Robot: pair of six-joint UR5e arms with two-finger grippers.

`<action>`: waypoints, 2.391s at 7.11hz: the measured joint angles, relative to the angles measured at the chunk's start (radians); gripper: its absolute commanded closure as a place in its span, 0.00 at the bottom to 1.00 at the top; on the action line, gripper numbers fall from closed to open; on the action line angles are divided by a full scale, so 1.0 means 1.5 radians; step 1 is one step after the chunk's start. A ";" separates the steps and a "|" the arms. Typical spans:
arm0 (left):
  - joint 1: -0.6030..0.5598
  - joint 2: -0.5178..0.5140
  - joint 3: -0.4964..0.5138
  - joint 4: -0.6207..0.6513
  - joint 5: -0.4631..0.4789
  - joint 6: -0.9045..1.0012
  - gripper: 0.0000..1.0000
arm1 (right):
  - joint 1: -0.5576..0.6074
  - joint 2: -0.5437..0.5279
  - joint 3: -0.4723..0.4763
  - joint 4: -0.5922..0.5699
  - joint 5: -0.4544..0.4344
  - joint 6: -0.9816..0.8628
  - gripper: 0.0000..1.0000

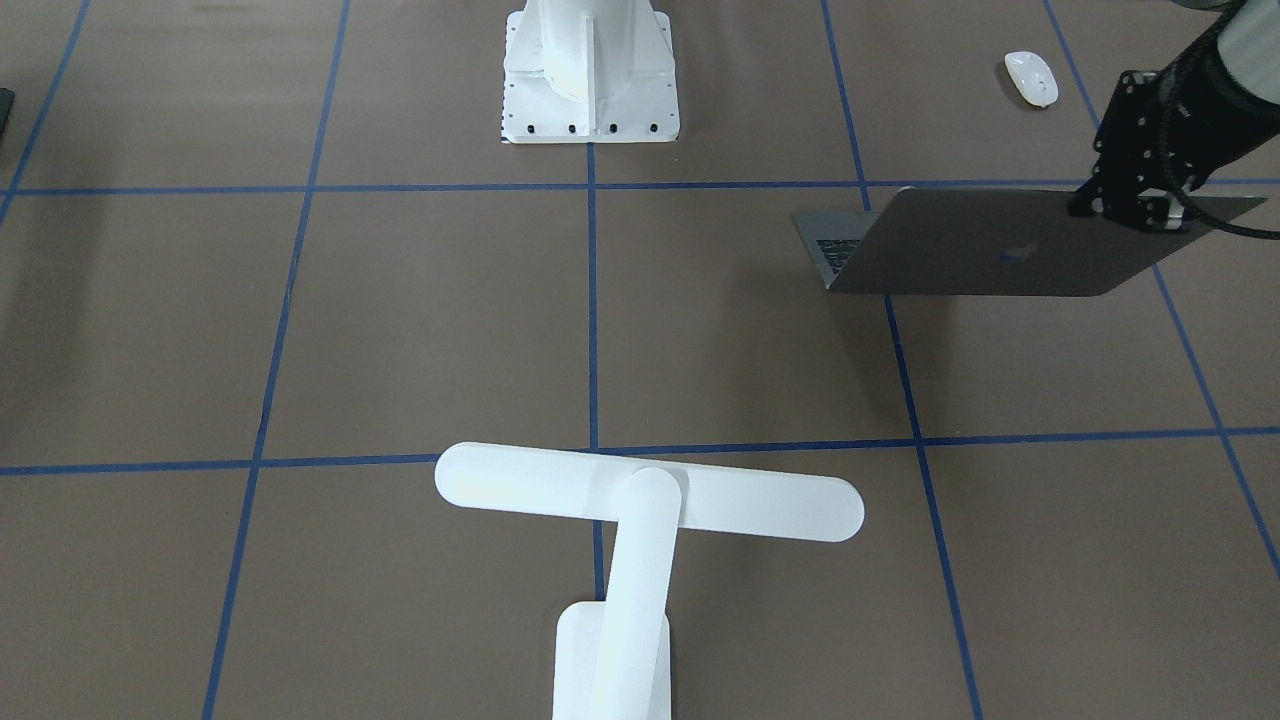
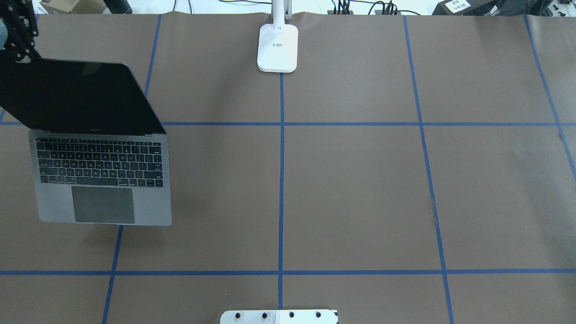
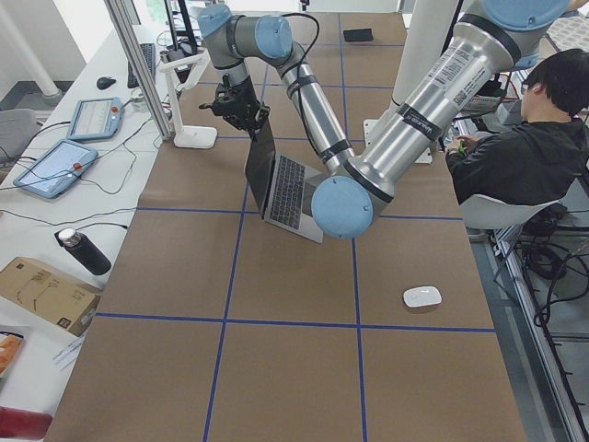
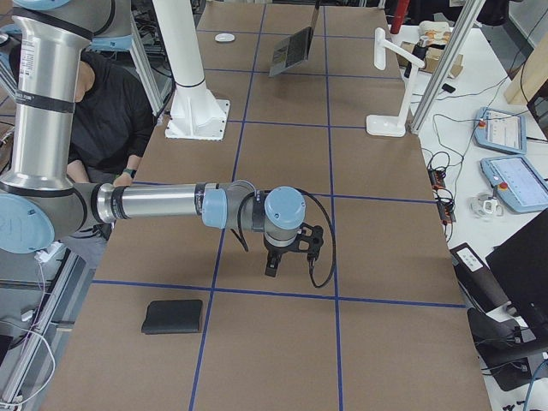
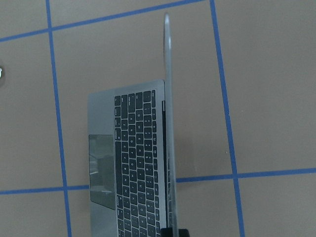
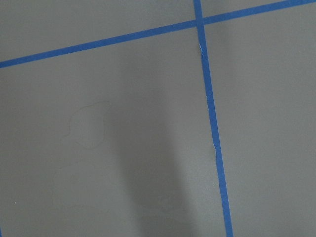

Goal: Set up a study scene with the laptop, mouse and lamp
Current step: 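Slide the laptop with the left gripper toward the white lamp base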

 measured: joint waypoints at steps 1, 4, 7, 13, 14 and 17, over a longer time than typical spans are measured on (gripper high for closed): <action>0.031 -0.027 0.013 -0.007 -0.006 -0.063 1.00 | 0.000 0.000 0.000 0.000 0.001 0.000 0.01; 0.118 -0.052 0.020 -0.040 -0.011 -0.184 1.00 | 0.000 -0.001 0.000 0.000 0.002 0.000 0.01; 0.170 -0.063 0.022 -0.062 -0.011 -0.234 1.00 | 0.000 -0.001 -0.001 0.001 0.002 -0.001 0.01; 0.183 -0.071 0.089 -0.131 -0.008 -0.238 1.00 | 0.000 -0.001 -0.003 0.000 0.000 0.000 0.01; 0.183 -0.071 0.110 -0.156 -0.006 -0.238 1.00 | 0.000 -0.001 -0.003 0.000 0.000 0.000 0.01; 0.180 -0.072 0.171 -0.230 -0.003 -0.238 1.00 | 0.000 -0.002 -0.003 0.000 0.000 0.000 0.01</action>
